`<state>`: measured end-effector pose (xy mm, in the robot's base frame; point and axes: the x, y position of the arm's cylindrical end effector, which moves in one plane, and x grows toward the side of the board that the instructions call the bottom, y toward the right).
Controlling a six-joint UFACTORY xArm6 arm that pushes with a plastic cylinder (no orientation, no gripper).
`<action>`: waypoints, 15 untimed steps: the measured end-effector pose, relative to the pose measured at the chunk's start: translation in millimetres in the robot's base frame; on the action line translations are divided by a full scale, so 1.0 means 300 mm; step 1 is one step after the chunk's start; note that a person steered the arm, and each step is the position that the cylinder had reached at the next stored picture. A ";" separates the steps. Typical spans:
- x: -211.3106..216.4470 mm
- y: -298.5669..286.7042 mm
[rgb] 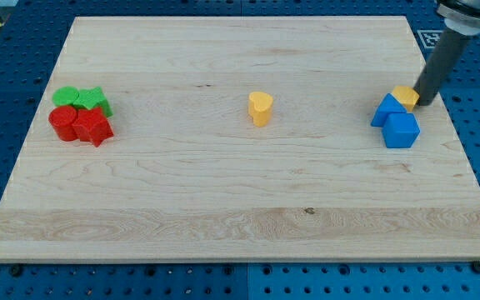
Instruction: Push the yellow hexagon closer to the yellow heart
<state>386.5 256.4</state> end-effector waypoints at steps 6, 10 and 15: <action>-0.045 0.089; 0.066 -0.070; -0.071 -0.103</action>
<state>365.2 225.6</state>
